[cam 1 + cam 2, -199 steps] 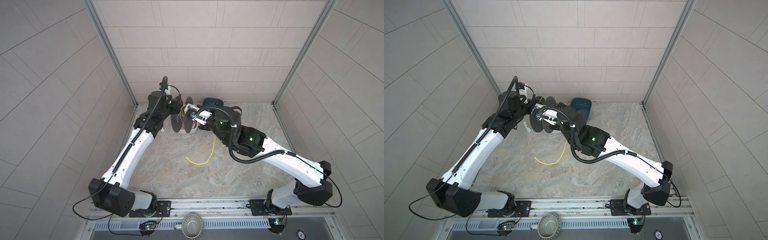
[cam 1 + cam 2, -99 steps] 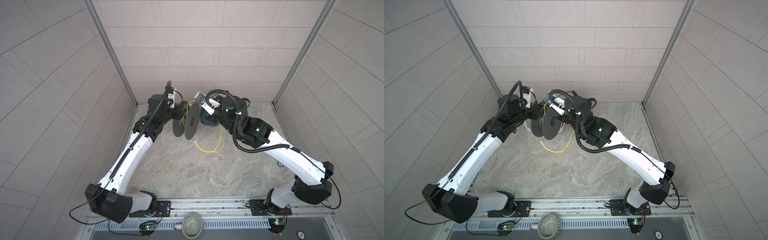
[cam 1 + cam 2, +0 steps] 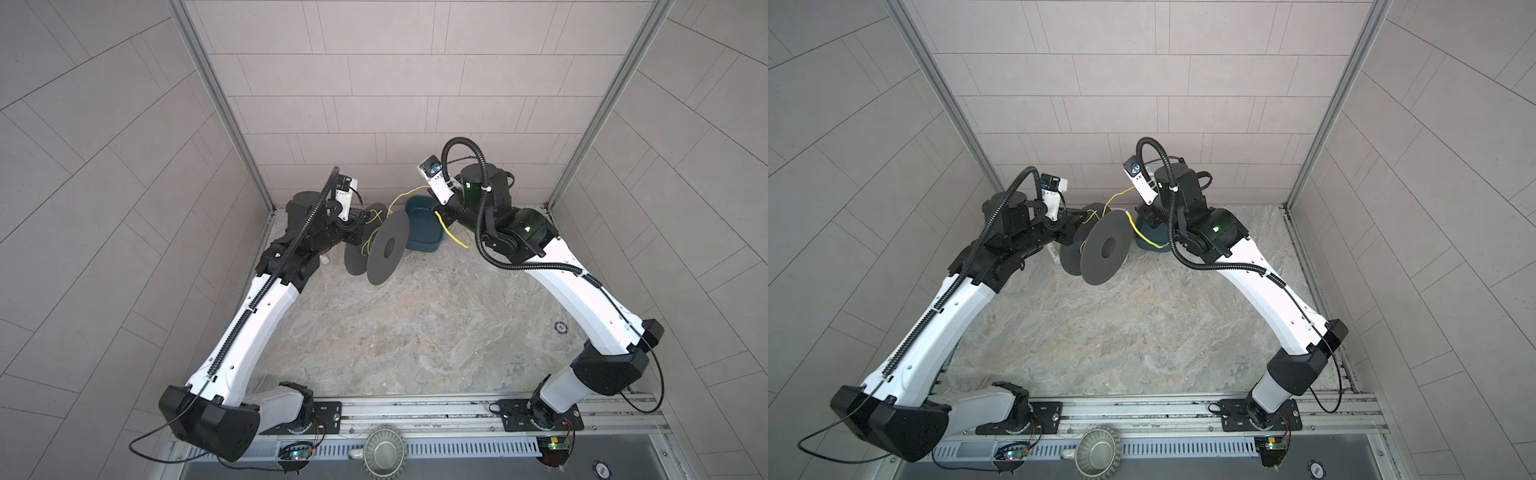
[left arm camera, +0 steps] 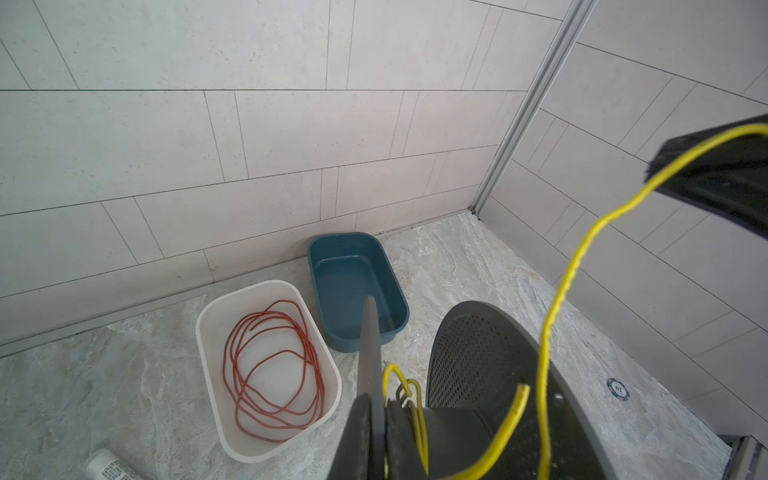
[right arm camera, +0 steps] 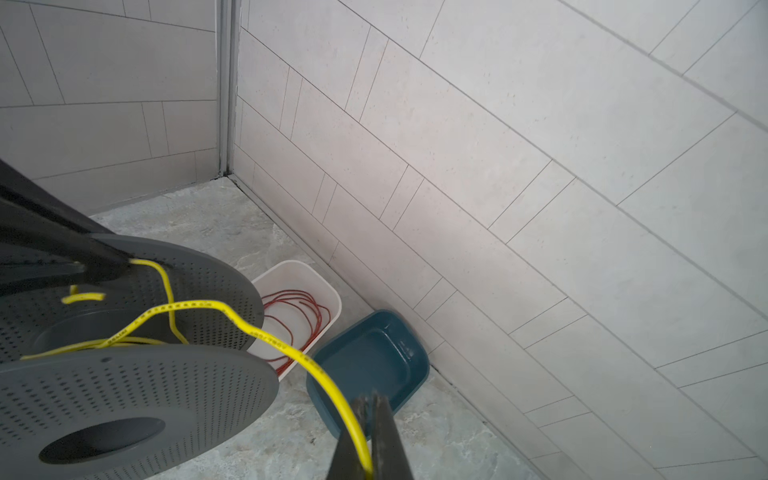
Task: Wrap the cables
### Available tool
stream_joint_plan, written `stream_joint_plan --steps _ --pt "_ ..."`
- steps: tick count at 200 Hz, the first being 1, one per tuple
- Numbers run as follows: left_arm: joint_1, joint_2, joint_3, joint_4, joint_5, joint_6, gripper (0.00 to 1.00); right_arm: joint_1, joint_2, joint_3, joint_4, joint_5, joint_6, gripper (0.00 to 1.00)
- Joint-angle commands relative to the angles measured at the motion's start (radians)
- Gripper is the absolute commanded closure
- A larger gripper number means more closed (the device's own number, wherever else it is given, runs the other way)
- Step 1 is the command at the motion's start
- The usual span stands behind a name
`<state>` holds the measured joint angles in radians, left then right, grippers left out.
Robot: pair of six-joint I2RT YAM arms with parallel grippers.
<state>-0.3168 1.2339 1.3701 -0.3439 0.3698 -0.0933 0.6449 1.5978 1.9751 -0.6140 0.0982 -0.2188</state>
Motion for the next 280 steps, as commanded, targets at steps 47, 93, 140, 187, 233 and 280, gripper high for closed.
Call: stream_joint_plan --steps 47,93,140,187,233,280 --pt "0.001 -0.047 0.015 0.094 0.086 -0.056 1.00 -0.195 0.033 -0.022 -0.014 -0.283 0.264 1.00" --pt "0.039 -0.037 0.040 0.144 0.116 -0.167 1.00 -0.225 0.027 -0.138 0.032 -0.308 0.273 1.00" --pt "0.089 -0.028 0.048 0.229 0.153 -0.340 1.00 -0.226 -0.012 -0.282 0.115 -0.319 0.289 1.00" --pt "0.117 -0.026 0.067 0.239 0.085 -0.443 1.00 -0.224 -0.052 -0.439 0.228 -0.380 0.334 1.00" --pt "0.132 -0.017 0.077 0.234 -0.006 -0.534 1.00 -0.193 -0.119 -0.612 0.363 -0.419 0.355 1.00" --pt "0.134 -0.005 0.090 0.238 -0.052 -0.555 1.00 -0.146 -0.167 -0.689 0.412 -0.424 0.348 1.00"
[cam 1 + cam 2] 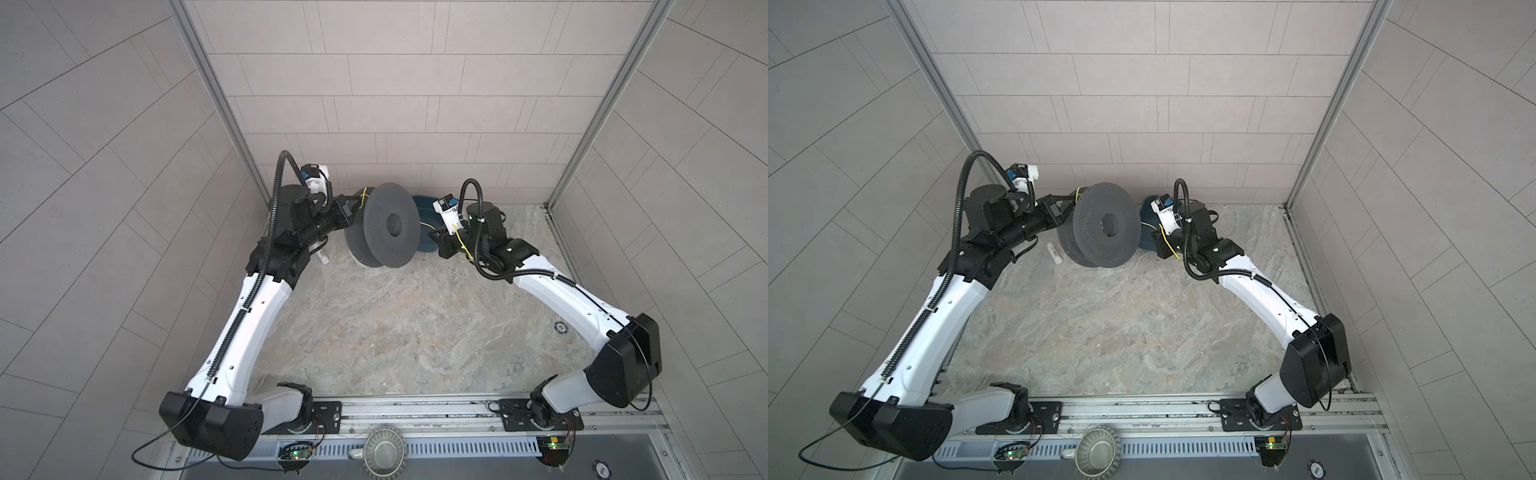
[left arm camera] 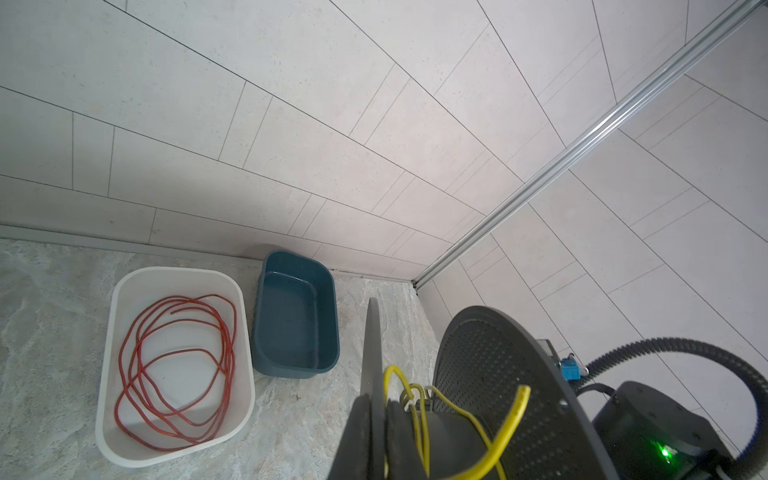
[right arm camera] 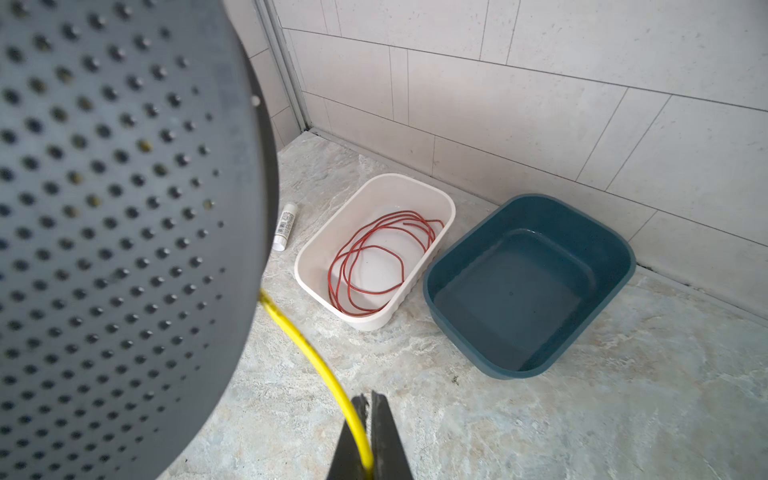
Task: Wrap the cables
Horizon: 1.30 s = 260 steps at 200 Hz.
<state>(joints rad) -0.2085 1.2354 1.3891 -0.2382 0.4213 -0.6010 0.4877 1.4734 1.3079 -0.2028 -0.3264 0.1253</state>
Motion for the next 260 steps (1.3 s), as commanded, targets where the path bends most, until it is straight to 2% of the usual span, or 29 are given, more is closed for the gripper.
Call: stream_joint_plan --steps 1,18,38,62,91,100,111,128,155,220,260 --pt "0.026 -0.007 0.072 0.131 -0.102 -0.048 1.00 0.012 -0.042 -0.023 0.002 -0.001 0.004 1.00" --pt "0.026 -0.001 0.080 0.129 -0.092 -0.049 1.00 0.014 -0.061 -0.047 0.035 -0.040 0.019 1.00" --pt "0.026 0.006 0.090 0.119 -0.071 -0.049 1.00 0.014 -0.070 -0.058 0.061 -0.092 0.031 0.93" --pt "0.026 0.000 0.081 0.125 -0.069 -0.049 1.00 0.014 -0.062 -0.052 0.048 -0.107 0.029 0.91" --pt "0.027 -0.008 0.080 0.119 -0.066 -0.034 1.00 0.014 -0.051 -0.045 0.031 -0.131 0.028 0.84" --pt "0.028 -0.011 0.082 0.112 -0.068 -0.028 1.00 0.014 -0.049 -0.045 0.028 -0.136 0.028 0.81" --pt "0.029 -0.014 0.082 0.109 -0.070 -0.021 1.00 0.013 -0.049 -0.044 0.021 -0.143 0.027 0.71" --pt "0.033 -0.016 0.081 0.106 -0.068 -0.019 1.00 0.013 -0.055 -0.047 0.012 -0.140 0.024 0.75" --pt "0.037 -0.017 0.081 0.105 -0.069 -0.021 1.00 0.014 -0.055 -0.049 -0.009 -0.141 0.013 0.74" --pt "0.046 -0.021 0.102 0.077 -0.057 0.002 1.00 0.012 -0.084 -0.067 -0.066 -0.091 -0.027 0.58" --pt "0.050 -0.031 0.089 0.092 -0.033 0.024 1.00 0.012 -0.118 -0.081 -0.072 -0.059 -0.051 0.57"
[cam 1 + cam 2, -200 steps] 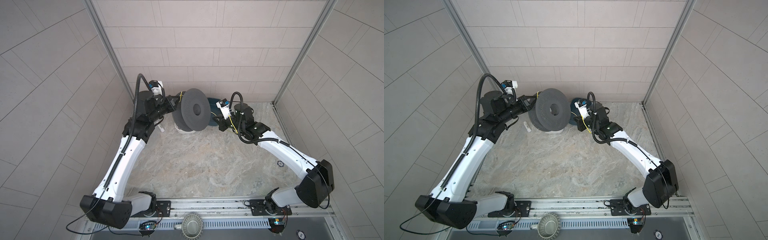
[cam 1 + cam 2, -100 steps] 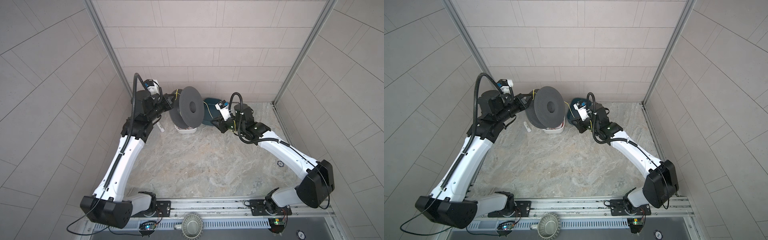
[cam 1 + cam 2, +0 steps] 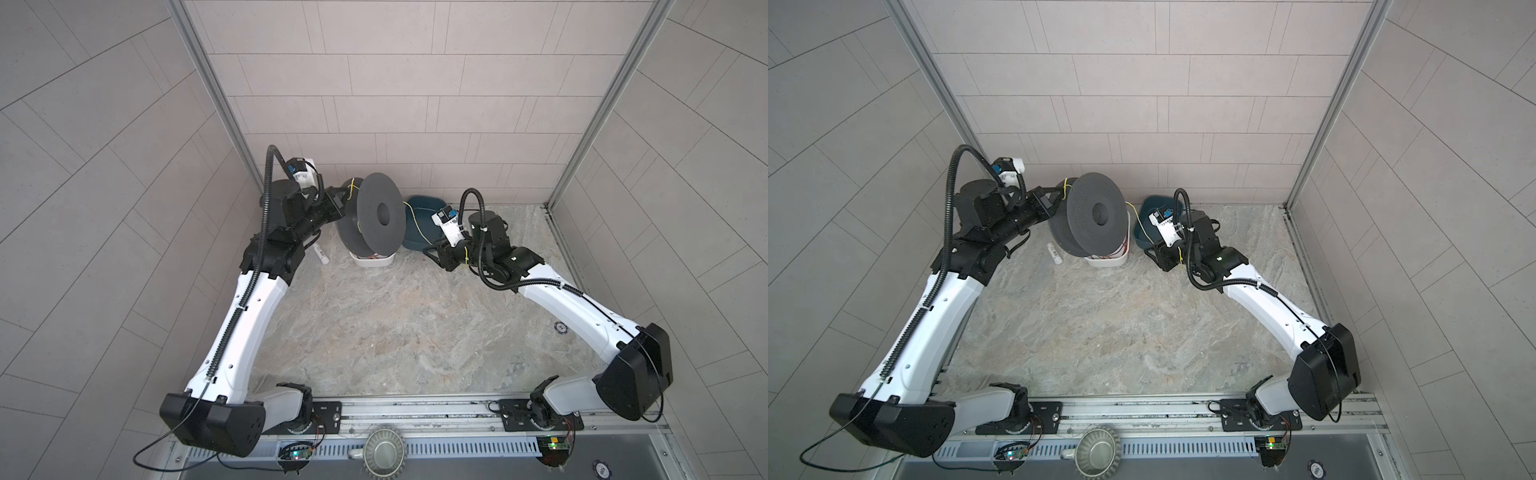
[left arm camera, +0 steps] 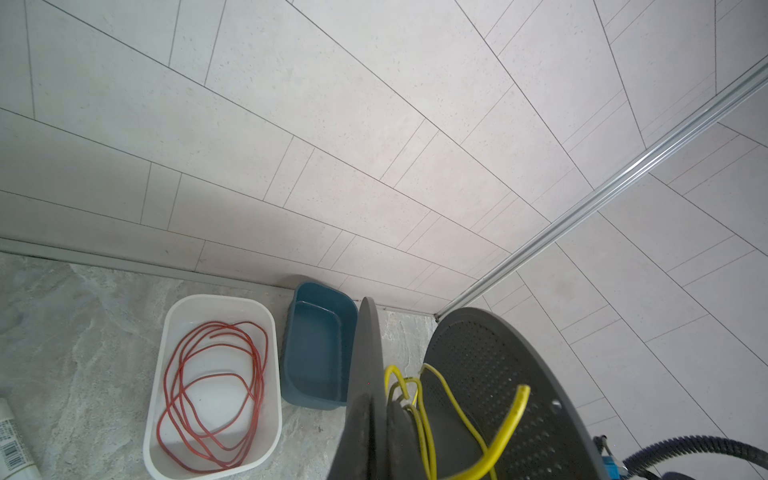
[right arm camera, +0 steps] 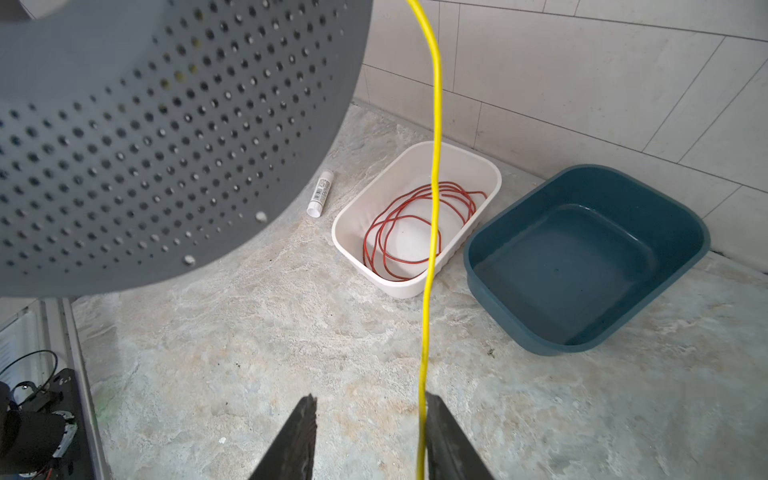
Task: Wrap the cables
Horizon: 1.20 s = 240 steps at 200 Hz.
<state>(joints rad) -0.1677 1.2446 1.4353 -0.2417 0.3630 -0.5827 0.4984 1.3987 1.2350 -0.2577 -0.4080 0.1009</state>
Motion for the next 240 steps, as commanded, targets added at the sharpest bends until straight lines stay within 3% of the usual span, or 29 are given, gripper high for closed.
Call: stream_joint_plan --steps 1,89,156,191,229,240 --pt "0.010 -0.040 0.042 0.096 0.027 0.007 1.00 0.002 -0.043 -0.008 -0.017 0.023 -0.026 0.57" --pt "0.016 -0.036 0.081 0.064 0.042 0.076 1.00 0.001 -0.014 0.105 -0.236 0.102 -0.054 0.56" --pt "0.017 -0.039 0.080 0.084 0.035 0.058 1.00 0.005 0.012 0.133 -0.351 0.089 -0.053 0.62" --pt "0.017 -0.034 0.085 0.080 0.034 0.067 1.00 0.004 0.006 0.136 -0.368 0.104 -0.047 0.76" --pt "0.017 -0.023 0.098 0.052 -0.025 0.043 1.00 0.014 -0.015 0.105 -0.361 0.112 -0.029 1.00" --pt "0.017 -0.016 0.110 0.033 -0.059 0.015 1.00 0.024 -0.021 0.084 -0.345 0.118 -0.016 1.00"
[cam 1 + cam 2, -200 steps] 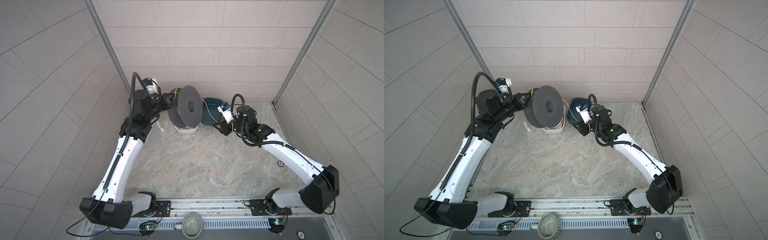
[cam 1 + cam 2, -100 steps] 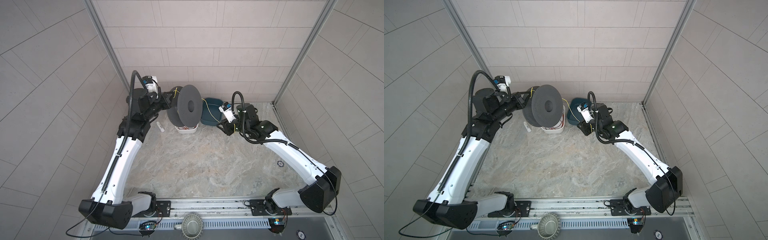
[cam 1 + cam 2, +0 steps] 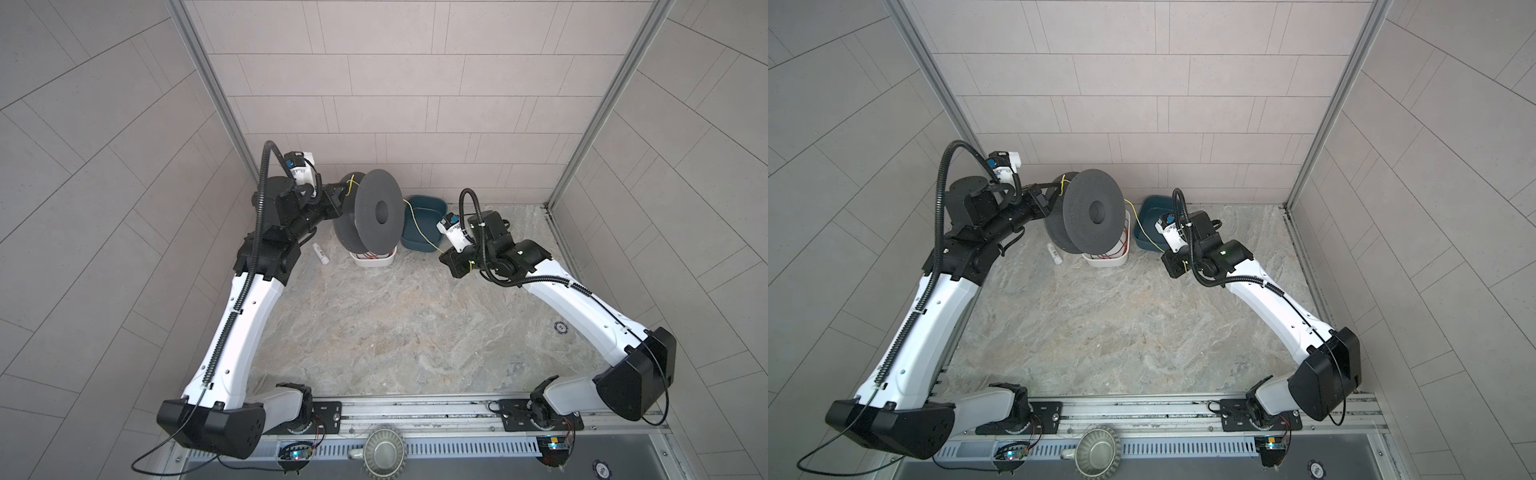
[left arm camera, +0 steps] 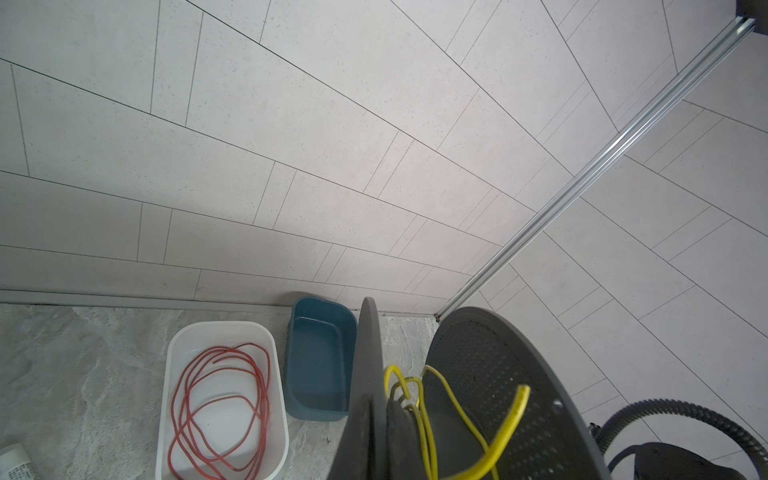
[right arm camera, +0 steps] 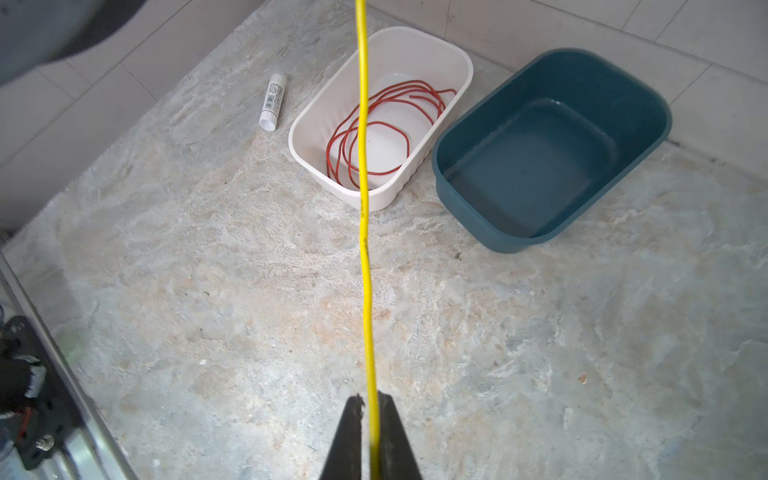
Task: Wrap the cables
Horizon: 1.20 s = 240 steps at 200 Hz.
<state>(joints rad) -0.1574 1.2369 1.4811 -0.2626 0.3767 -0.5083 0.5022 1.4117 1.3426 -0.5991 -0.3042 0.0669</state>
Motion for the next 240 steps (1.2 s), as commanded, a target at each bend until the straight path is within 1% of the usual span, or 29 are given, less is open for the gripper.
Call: stream_joint_plan --steps 1,29,45,84,105,141,159,210,240 --pt "0.007 -0.008 0.065 0.052 -0.075 -0.062 1.00 0.021 -0.034 -0.026 -0.001 0.015 0.019 1.00" --pt "0.007 -0.002 0.061 0.041 -0.161 -0.102 1.00 0.063 -0.045 -0.088 0.070 0.020 0.074 1.00" --pt "0.007 0.000 0.062 0.034 -0.201 -0.111 1.00 0.106 -0.047 -0.114 0.104 0.061 0.086 1.00" --pt "0.008 0.008 0.075 0.007 -0.314 -0.073 1.00 0.183 -0.054 -0.161 0.145 0.126 0.094 1.00" --pt "0.010 0.019 0.078 -0.002 -0.367 -0.062 1.00 0.242 -0.061 -0.173 0.146 0.180 0.072 1.00" --pt "0.007 0.037 0.058 0.033 -0.395 -0.063 1.00 0.321 -0.082 -0.202 0.201 0.213 0.066 1.00" --pt "0.008 0.045 0.046 0.051 -0.399 -0.061 1.00 0.348 -0.071 -0.186 0.202 0.204 0.063 1.00" --pt "0.005 0.047 -0.001 0.090 -0.405 -0.049 1.00 0.460 -0.034 -0.089 0.172 0.221 0.021 1.00" --pt "-0.004 0.052 -0.023 0.110 -0.399 -0.046 1.00 0.515 0.008 -0.001 0.148 0.217 0.009 1.00"
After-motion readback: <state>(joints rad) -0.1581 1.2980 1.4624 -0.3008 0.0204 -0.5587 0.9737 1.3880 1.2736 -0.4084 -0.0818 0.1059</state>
